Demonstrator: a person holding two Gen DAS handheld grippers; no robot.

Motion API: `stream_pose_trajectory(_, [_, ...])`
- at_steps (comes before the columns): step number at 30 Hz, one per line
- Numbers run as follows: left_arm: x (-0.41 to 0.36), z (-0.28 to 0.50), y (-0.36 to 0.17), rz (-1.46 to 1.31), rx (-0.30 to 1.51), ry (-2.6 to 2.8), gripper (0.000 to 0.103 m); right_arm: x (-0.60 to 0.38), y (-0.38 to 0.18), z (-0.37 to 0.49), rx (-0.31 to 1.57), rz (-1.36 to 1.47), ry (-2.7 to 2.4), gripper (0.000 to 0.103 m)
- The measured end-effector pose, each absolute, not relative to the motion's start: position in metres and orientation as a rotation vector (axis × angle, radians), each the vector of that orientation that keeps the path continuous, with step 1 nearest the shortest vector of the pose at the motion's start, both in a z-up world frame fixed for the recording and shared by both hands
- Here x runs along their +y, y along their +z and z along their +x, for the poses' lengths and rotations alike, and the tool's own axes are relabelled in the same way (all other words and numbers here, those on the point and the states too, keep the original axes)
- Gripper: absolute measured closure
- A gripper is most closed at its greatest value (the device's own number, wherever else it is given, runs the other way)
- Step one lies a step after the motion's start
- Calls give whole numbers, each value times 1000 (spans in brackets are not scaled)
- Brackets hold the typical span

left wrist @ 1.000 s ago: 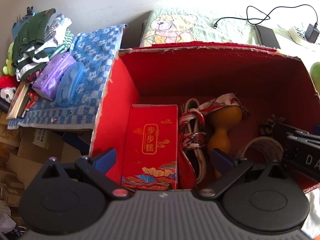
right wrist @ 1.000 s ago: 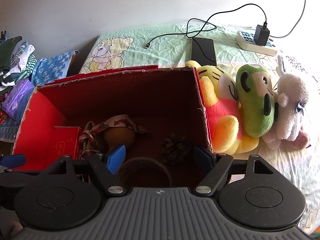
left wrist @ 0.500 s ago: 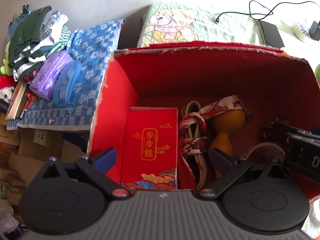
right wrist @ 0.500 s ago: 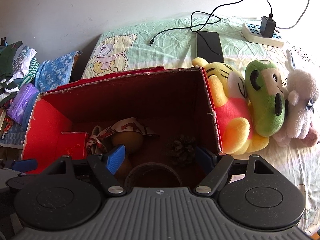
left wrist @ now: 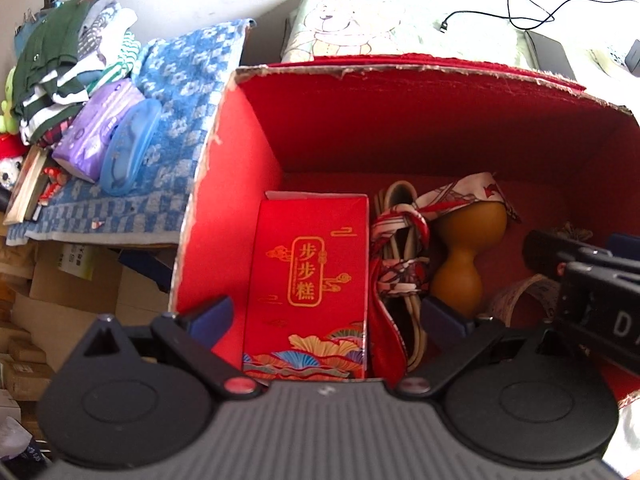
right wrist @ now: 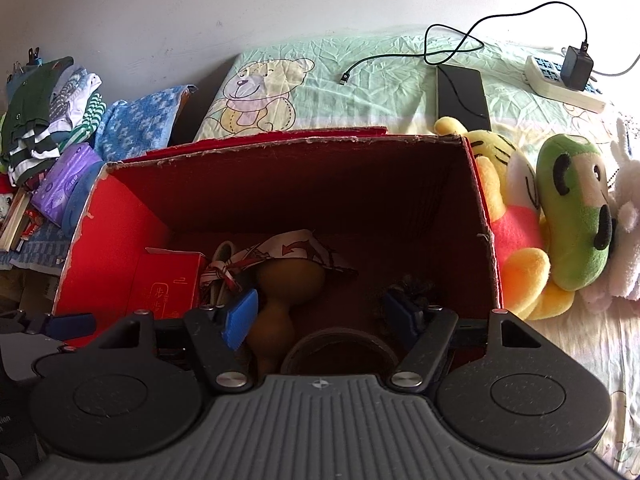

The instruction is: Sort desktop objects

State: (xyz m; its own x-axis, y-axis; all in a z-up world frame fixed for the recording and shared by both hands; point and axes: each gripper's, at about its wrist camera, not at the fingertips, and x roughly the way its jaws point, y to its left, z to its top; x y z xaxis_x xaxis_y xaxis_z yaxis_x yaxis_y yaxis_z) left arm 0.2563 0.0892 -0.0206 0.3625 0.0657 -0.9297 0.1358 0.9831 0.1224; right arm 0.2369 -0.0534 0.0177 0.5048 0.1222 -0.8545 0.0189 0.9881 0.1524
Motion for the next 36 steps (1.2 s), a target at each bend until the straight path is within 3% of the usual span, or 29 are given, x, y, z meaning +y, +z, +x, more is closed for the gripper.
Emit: stream_pose_trajectory(36, [84, 268, -23, 226, 1154, -75, 3, -59, 9, 239, 1018, 57, -55, 35])
